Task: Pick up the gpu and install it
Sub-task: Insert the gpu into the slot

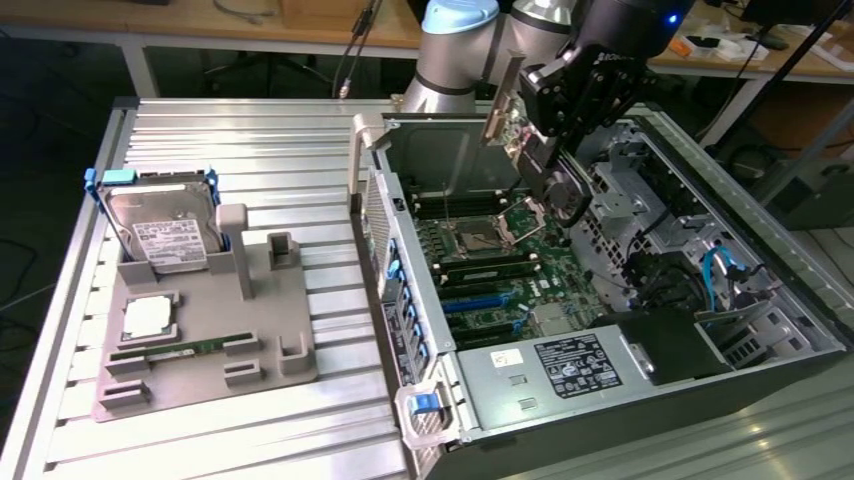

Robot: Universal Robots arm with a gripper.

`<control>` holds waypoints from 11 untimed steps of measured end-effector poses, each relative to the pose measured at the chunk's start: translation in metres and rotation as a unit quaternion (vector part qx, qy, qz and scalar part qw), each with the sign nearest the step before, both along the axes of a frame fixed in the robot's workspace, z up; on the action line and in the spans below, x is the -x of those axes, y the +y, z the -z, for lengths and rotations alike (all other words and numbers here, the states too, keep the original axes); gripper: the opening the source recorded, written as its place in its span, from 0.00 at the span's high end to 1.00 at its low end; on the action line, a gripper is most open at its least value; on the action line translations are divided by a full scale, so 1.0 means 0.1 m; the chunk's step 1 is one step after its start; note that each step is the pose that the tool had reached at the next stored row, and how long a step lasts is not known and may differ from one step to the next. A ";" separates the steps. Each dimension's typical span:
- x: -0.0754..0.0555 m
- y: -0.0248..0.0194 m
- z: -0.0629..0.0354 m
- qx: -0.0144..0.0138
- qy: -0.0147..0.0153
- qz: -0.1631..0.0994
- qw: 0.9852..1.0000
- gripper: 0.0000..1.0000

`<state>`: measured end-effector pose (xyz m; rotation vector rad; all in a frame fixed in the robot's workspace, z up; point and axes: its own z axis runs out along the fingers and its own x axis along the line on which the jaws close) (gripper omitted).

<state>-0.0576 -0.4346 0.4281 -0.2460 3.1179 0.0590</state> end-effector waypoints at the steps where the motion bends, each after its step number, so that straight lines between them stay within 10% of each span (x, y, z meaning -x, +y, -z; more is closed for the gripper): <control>1: 0.00 0.001 0.000 0.000 0.000 -0.001 1.000 0.73; 11: 0.00 0.001 0.000 0.000 0.000 -0.011 1.000 0.73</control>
